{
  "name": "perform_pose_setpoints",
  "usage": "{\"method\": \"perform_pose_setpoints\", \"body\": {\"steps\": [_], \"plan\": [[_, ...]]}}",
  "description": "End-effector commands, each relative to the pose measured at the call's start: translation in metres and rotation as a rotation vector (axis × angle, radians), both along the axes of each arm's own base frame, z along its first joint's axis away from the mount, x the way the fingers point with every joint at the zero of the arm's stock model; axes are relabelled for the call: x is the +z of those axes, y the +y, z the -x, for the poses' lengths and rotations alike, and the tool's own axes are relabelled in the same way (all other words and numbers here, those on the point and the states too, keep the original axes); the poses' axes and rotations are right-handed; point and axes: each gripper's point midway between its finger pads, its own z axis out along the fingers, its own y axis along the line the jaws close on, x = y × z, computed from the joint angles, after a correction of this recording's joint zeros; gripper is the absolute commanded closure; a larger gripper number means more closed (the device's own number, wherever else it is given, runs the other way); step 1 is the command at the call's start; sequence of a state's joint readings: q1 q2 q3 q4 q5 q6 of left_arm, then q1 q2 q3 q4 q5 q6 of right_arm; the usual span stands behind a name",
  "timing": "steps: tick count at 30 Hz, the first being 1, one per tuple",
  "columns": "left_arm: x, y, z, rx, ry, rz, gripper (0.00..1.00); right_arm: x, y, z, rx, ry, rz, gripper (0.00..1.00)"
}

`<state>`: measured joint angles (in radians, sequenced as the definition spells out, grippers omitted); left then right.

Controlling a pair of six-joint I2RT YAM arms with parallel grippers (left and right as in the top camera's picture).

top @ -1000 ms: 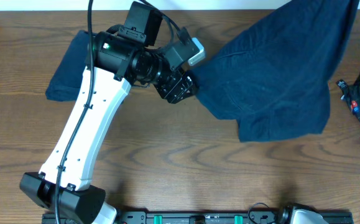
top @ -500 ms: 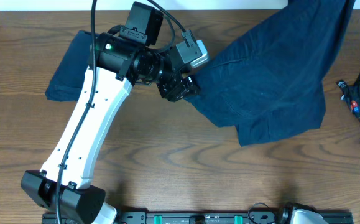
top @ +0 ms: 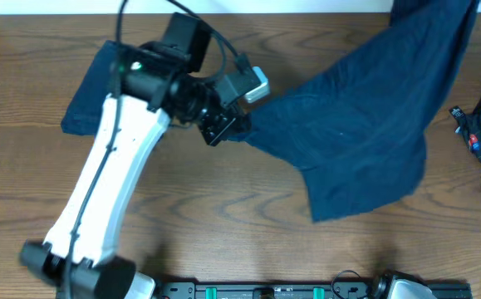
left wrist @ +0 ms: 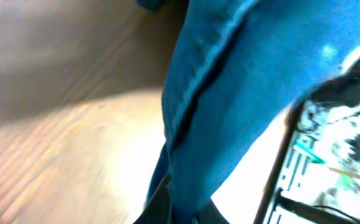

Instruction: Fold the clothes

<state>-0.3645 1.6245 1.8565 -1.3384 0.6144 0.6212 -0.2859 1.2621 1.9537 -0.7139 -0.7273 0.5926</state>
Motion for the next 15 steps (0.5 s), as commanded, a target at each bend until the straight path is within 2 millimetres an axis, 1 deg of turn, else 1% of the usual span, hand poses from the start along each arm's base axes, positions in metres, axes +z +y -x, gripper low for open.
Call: {"method": "perform_pose_setpoints", "body": {"steps": [1, 3, 5, 7, 9, 11, 15], "plan": [[0.043, 0.038, 0.006, 0.164, -0.168, -0.061, 0.94, -0.031, -0.040, -0.012, -0.218, 0.104, 0.078, 0.99], [0.063, 0.059, 0.004, 0.278, -0.260, -0.094, 0.94, -0.067, -0.056, -0.013, -0.302, 0.257, 0.079, 0.99], [0.083, 0.077, 0.004, 0.386, -0.351, -0.108, 0.94, -0.095, -0.066, -0.012, -0.353, 0.377, 0.079, 0.99], [0.103, 0.088, 0.007, 0.450, -0.432, -0.094, 0.94, -0.110, -0.069, -0.011, -0.360, 0.434, 0.107, 0.99], [0.123, 0.092, 0.016, 0.474, -0.500, -0.050, 0.94, -0.117, -0.069, -0.010, -0.343, 0.454, 0.149, 0.99], [0.136, 0.096, 0.023, 0.498, -0.539, -0.018, 0.94, -0.120, -0.069, -0.009, -0.331, 0.456, 0.187, 0.99], [0.155, 0.100, 0.037, 0.535, -0.579, 0.044, 0.94, -0.120, -0.074, -0.001, -0.362, 0.454, 0.237, 0.99]]}}
